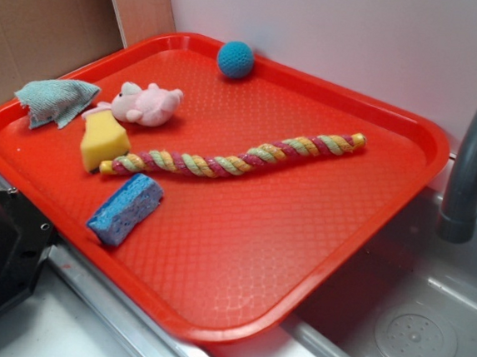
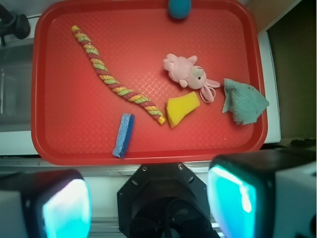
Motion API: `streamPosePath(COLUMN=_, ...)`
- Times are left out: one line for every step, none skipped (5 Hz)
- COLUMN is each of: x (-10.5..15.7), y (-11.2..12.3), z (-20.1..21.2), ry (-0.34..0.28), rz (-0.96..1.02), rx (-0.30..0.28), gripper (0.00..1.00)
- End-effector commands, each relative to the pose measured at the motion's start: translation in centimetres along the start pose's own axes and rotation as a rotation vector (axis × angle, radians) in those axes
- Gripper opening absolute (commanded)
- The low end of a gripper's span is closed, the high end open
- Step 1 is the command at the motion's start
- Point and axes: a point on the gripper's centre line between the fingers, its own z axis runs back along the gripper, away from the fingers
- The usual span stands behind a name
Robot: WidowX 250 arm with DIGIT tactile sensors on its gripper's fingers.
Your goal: Grab the blue ball.
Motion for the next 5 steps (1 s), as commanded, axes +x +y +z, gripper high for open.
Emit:
streamPosePath(x=9.3, y=4.9, z=-8.2, ry=-0.065, rz=-0.007, rx=0.14, gripper=1.0)
streamPosePath(x=12.9, y=6.7, z=-12.2, ry=-0.075, rz=-0.036, rx=0.156, gripper=1.0)
streamPosePath(x=14.9, y=8.5, z=-14.3, ry=-0.119, rz=-0.014, rx=0.144, gripper=1.0)
streamPosePath(x=15.1, y=9.4, z=-14.1, ry=-0.165, rz=0.011, rx=0.069, gripper=1.0)
streamPosePath(x=15.1, y=9.4, z=-14.1, ry=-0.165, rz=0.011, rx=0.069, gripper=1.0)
